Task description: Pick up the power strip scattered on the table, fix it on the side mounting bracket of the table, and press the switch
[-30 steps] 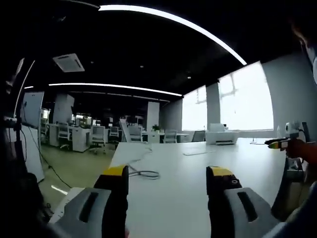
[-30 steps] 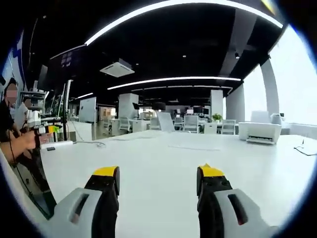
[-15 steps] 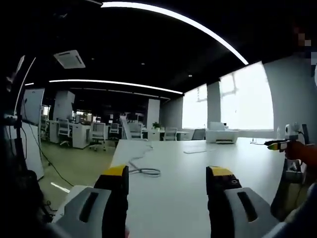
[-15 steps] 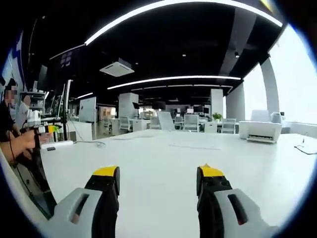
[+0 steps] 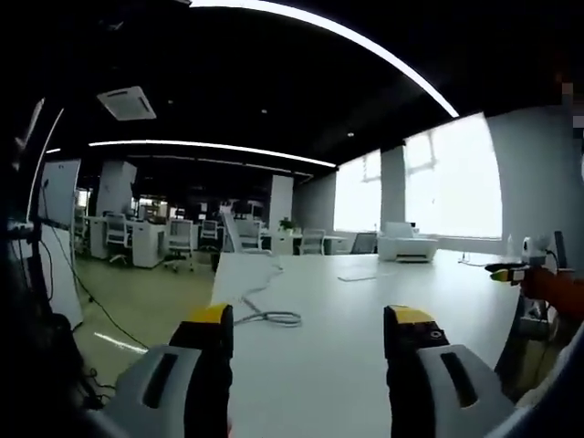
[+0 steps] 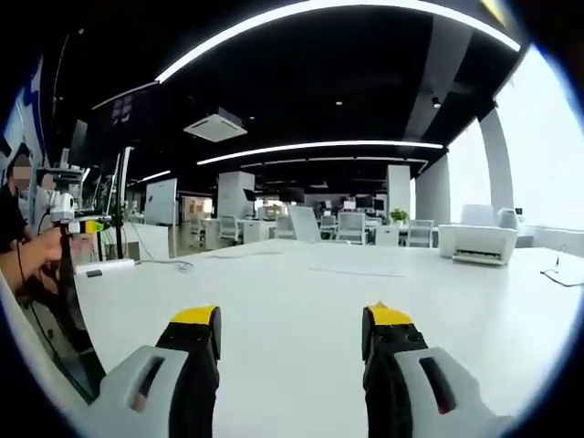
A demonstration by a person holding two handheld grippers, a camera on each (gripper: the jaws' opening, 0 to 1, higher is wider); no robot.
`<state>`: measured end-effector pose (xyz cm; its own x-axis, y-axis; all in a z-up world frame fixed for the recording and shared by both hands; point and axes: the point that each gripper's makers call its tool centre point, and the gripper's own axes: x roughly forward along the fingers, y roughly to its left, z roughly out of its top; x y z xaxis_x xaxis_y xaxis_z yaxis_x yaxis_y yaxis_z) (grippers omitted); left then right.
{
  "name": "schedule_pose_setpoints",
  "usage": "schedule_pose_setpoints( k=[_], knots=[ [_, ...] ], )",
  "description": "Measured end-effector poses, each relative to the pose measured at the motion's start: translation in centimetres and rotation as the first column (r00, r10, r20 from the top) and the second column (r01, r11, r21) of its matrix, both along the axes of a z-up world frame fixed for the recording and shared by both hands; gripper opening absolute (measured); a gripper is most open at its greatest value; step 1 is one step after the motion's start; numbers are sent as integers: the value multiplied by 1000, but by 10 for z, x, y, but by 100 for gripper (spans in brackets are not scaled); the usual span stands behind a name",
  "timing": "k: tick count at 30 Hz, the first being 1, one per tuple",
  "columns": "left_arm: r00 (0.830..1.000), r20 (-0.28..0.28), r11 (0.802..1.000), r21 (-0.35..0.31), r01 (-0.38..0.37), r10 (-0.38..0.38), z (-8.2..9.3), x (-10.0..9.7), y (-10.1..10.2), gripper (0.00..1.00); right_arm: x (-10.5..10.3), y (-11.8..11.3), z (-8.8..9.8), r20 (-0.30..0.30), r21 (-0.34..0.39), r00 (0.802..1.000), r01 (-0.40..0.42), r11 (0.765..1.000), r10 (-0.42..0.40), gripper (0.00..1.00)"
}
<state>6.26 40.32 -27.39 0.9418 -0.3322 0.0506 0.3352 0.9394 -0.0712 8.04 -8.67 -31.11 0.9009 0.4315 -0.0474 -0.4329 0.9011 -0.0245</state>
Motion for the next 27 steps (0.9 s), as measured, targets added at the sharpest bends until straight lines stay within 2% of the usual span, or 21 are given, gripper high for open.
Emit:
schedule_pose_setpoints(
  k=[6,10,13,17,19,20,27],
  knots=[
    [1000,-22,999,29,-19,19,11,-8,16,70,0,-3,-1,2,3,1000,2,1000,-2,58],
    [1000,-26,1000,-28,-13,12,21,-13,24,72,0,-1,-3,-2,3,1000,-2,1000,2,58],
    [999,-30,999,-38,-12,10,26,-16,27,72,0,1,-4,-3,7,1000,-4,1000,4,58],
    [998,-53,1000,-6,-19,18,30,-19,34,71,0,4,-3,-3,2,1000,-14,1000,14,58],
    [998,-68,1000,-19,-9,8,32,-21,35,71,-1,5,-2,0,2,1000,-18,1000,18,58],
    [995,-100,998,-55,-15,9,30,-23,37,72,-1,5,-1,0,2,1000,-19,1000,19,58],
    [985,-171,999,32,-26,31,30,-25,48,68,-1,7,-4,-4,-6,999,-32,999,32,58]
  ],
)
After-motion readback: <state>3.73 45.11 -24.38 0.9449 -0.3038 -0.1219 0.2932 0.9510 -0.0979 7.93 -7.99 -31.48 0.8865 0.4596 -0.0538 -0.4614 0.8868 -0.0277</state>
